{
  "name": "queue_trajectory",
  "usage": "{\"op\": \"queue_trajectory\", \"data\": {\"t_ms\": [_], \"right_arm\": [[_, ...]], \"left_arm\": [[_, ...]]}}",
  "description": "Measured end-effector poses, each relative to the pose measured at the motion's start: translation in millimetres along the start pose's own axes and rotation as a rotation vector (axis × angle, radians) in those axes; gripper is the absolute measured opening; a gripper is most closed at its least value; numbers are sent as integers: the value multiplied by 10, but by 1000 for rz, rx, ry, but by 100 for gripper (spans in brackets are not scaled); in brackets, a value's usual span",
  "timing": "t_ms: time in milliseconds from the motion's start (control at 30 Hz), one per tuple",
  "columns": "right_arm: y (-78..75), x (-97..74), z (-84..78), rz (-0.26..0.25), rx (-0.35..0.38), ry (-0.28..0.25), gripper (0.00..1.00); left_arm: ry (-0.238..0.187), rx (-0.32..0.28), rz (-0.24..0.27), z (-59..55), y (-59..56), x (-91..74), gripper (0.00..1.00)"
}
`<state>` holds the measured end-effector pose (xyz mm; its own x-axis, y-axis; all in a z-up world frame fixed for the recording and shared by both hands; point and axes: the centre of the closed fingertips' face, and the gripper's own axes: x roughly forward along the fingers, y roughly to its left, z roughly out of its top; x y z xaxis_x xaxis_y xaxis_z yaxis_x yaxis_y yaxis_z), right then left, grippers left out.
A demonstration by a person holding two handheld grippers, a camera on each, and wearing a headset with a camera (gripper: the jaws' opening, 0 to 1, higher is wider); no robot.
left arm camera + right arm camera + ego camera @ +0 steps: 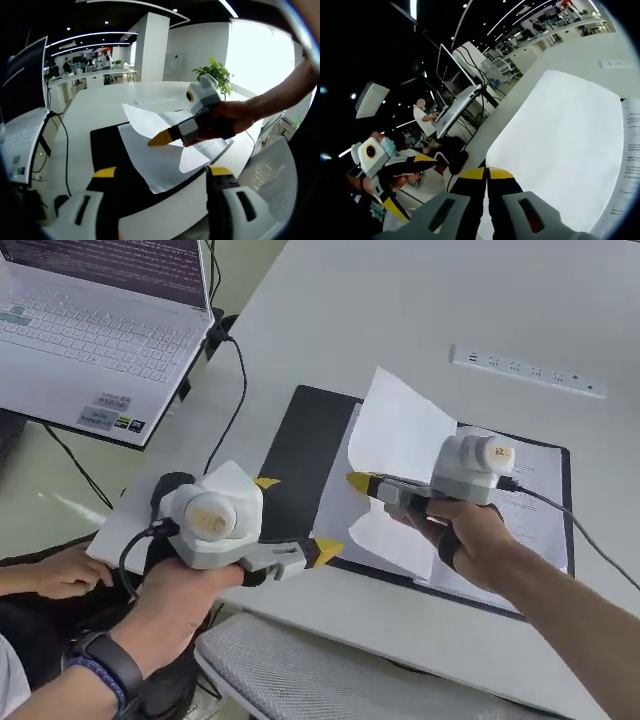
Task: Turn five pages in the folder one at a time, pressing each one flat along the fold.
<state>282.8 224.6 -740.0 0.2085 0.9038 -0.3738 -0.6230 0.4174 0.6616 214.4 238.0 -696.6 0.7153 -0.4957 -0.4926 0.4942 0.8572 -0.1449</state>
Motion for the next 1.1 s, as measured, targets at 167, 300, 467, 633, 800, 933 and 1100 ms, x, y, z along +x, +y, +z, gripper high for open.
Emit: {"op": "queue_trajectory", "data": {"t_ms": [167, 300, 467, 633, 800, 933, 1100], "right_arm": [[-95, 126, -137, -13, 21, 40, 0], [-179, 189, -229, -26, 38, 73, 0], [-261, 240, -332, -42, 53, 107, 0], [-330, 261, -447, -58, 59, 138, 0], [-359, 286, -476, -69, 84, 133, 0], [-346, 291, -470, -66, 107, 126, 0], [-328, 287, -464, -65, 108, 124, 0]], "left_arm": [[-1, 2, -2, 16, 3, 4, 69], [-6, 1, -3, 60, 14, 10, 69], [-5, 2, -6, 77, 41, 23, 69], [-1, -3, -4, 68, 59, 33, 69], [-2, -7, -4, 67, 68, 35, 69], [1, -8, -2, 62, 72, 28, 69], [6, -6, -4, 47, 59, 18, 69]]}}
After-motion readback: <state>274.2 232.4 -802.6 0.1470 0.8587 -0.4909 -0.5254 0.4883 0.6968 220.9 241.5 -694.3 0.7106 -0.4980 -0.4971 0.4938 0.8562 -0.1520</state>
